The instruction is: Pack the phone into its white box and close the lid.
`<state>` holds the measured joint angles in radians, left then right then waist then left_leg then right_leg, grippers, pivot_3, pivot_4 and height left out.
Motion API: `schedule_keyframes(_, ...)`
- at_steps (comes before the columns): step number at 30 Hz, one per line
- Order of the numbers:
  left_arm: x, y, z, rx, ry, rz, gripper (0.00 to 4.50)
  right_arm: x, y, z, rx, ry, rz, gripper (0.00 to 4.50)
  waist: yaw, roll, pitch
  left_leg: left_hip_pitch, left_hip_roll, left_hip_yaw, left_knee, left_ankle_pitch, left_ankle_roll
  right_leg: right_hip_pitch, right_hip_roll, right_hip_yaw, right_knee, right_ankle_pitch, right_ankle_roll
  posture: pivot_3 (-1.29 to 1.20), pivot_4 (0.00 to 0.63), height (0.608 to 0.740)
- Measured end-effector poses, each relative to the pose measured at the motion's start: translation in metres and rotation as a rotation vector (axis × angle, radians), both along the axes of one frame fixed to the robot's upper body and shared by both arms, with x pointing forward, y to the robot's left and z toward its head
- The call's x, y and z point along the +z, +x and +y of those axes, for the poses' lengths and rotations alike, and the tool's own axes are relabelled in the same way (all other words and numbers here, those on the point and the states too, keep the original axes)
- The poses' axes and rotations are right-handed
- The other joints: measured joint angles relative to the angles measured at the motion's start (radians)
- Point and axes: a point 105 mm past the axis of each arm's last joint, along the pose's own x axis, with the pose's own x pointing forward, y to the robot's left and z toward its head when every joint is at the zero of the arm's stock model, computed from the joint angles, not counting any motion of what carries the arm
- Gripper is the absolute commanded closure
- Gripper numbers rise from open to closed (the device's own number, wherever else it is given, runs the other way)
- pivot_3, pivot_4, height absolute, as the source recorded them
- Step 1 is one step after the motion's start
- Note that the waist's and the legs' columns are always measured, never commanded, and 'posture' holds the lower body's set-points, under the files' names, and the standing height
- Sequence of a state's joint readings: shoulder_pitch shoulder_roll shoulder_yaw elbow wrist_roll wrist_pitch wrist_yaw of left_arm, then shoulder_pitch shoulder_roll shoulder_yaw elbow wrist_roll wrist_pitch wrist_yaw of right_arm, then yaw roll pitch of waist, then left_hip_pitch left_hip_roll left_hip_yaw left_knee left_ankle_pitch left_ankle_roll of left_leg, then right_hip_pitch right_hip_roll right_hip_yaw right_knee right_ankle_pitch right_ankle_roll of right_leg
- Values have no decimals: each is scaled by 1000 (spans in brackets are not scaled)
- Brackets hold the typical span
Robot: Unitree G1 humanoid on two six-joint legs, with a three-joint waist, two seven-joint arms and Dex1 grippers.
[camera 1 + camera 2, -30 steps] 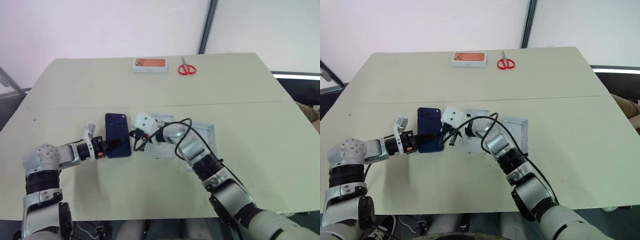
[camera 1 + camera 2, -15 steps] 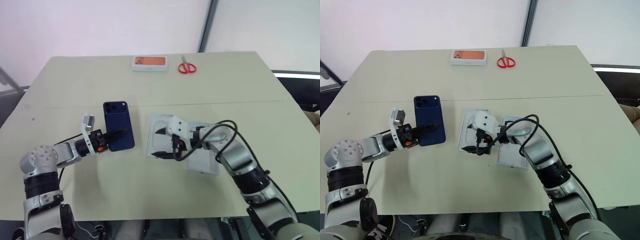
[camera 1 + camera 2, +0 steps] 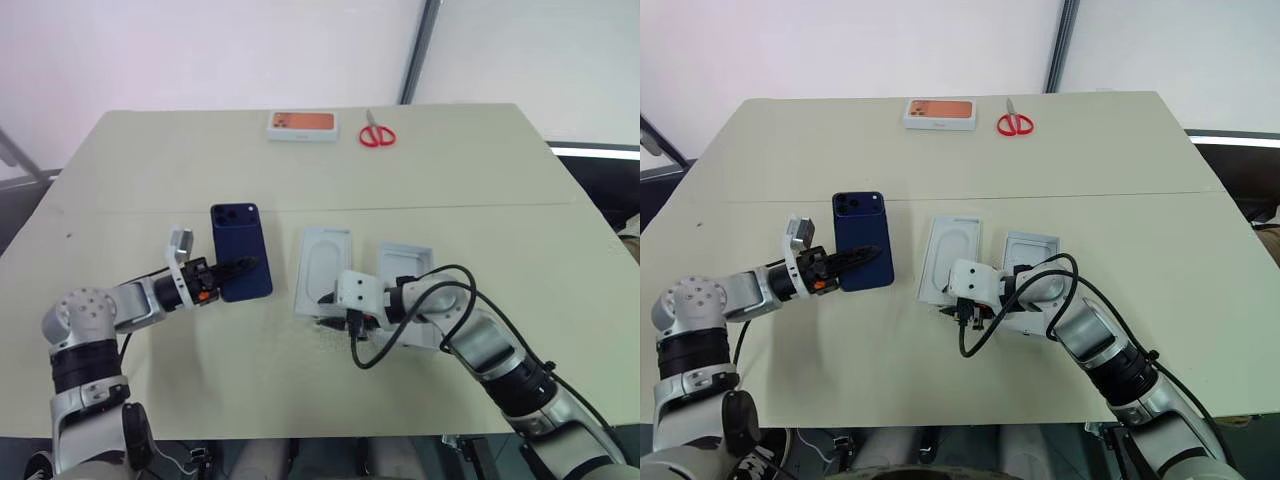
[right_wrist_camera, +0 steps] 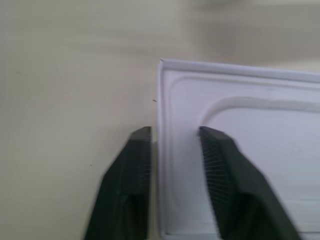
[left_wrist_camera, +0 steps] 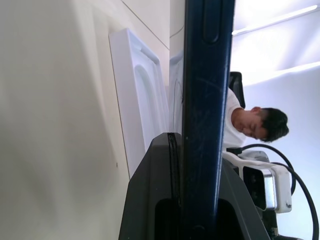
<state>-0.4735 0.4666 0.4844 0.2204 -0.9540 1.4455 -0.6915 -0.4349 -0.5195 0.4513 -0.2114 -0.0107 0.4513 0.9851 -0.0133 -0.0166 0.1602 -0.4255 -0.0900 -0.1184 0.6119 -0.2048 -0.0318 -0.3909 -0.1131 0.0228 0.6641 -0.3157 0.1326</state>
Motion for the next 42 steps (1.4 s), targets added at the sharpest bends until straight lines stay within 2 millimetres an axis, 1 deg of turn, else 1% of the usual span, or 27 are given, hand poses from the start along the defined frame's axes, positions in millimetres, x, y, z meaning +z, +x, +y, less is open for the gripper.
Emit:
schedule_keyframes(9,-1,0,-4,-3,4,2,4500,-1,0,2,18,-16,-16,2840,-1,0,0,0,0,0,0,0,0,0,0,0,0,0,0,0,150,740)
schedule_keyframes(11,0,0,-5,-4,6,-2,4500,-1,0,2,21,-16,-15,3380,-1,0,0,0,0,0,0,0,0,1,0,0,0,0,0,0,150,740)
schedule_keyframes(13,0,0,-5,-4,7,-4,4500,0,-1,3,35,-16,-23,4077,-2,0,0,0,0,0,0,0,0,1,0,0,0,0,0,0,150,740)
schedule_keyframes(14,0,0,-5,-4,7,-4,4500,0,-1,3,39,-17,-31,4350,-3,0,0,0,0,0,0,0,0,1,1,0,0,0,0,0,150,740)
schedule_keyframes(22,1,-1,-8,-15,21,-7,4500,0,-2,5,49,-19,-37,4350,-5,0,0,1,1,0,0,0,0,1,1,0,0,0,0,0,150,740)
schedule_keyframes(27,2,-2,-9,-24,20,-1,4500,-1,-7,7,49,-18,-17,4350,-4,0,0,1,0,0,0,0,0,1,1,0,0,0,0,0,150,740)
schedule_keyframes(33,8,-2,-10,-42,3,-14,4500,-1,-13,24,30,49,61,4350,-6,0,0,1,1,0,0,0,0,1,1,0,0,0,0,0,150,740)
schedule_keyframes(36,10,-3,-9,-46,2,-15,4500,-2,-15,27,29,62,105,3142,-5,0,0,1,1,0,0,0,0,0,1,0,0,0,0,0,150,740)
schedule_keyframes(40,10,-3,-9,-46,2,-13,4500,-2,-19,30,56,65,127,1244,-3,0,0,1,0,0,0,0,0,0,1,0,0,0,0,0,150,740)
schedule_keyframes(42,10,-3,-9,-46,2,-12,4500,-5,-20,28,56,49,135,1244,-3,0,0,0,0,0,0,0,0,0,0,0,0,0,0,0,150,740)
